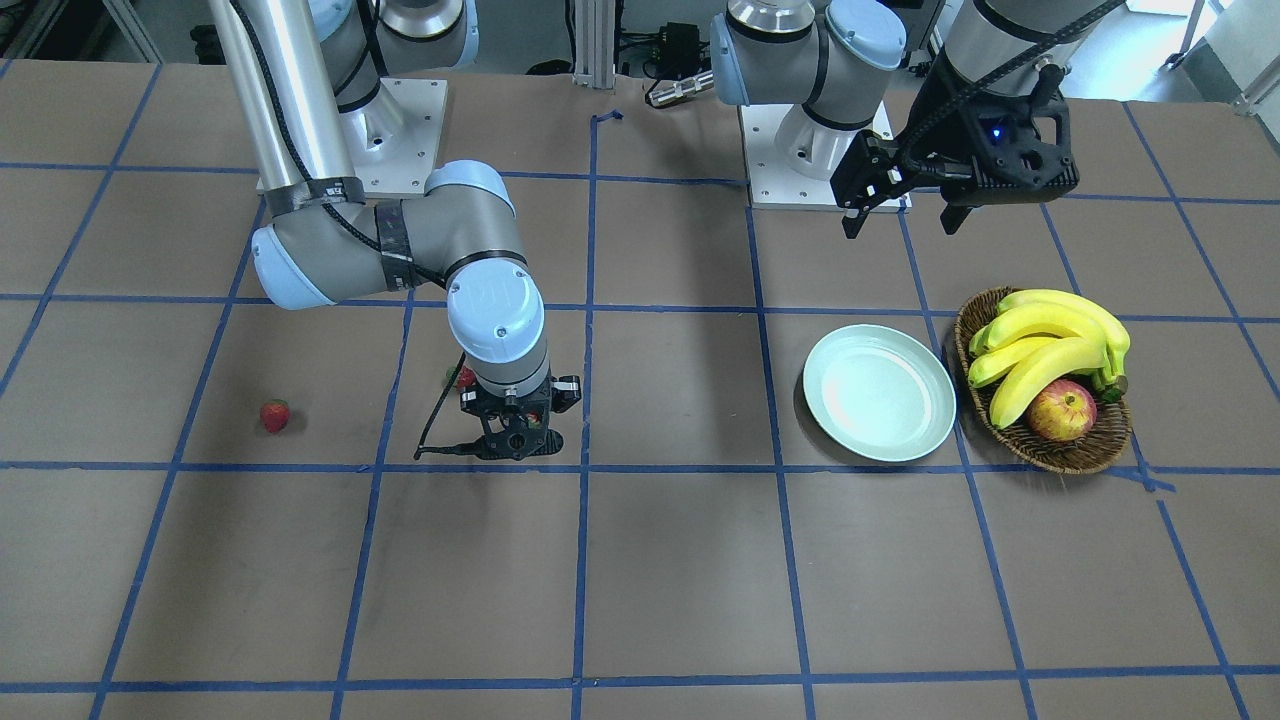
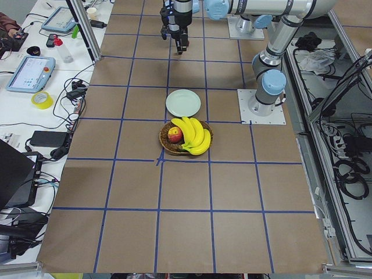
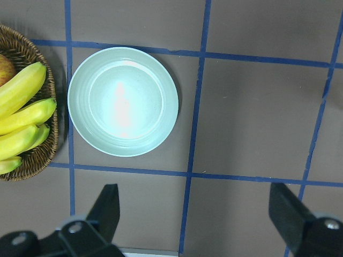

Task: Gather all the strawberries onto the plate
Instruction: 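Carry the strawberry toward the plate and release it on the table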

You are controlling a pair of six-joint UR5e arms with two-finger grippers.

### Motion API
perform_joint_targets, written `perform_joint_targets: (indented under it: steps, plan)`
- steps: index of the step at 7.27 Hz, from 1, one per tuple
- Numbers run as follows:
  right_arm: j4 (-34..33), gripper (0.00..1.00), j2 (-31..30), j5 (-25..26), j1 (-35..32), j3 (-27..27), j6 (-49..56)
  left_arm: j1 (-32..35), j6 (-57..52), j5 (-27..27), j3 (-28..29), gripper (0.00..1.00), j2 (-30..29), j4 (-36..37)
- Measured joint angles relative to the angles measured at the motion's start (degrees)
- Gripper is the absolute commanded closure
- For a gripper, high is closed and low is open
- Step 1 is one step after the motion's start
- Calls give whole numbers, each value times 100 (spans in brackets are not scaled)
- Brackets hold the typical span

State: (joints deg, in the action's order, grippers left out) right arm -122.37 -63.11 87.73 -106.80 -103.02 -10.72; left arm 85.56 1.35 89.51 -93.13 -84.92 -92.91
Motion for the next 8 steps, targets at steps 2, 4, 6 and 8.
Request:
perform_joint_targets:
  steps: [2, 4, 6, 8]
  plan:
    - [4, 89, -19, -41, 0, 34, -99, -3, 2, -61, -5, 0, 0, -14]
    - [0, 89, -47, -512, -6, 258, -368, -13, 10, -61, 0, 0, 1, 15]
    - [-277, 88, -12, -1458, -53, 364, -445, -13, -9, -57, 5, 0, 6, 33]
    - [-794, 88, 150, -1800, -401, 375, -725, -29, -36, -58, 1, 0, -10, 42]
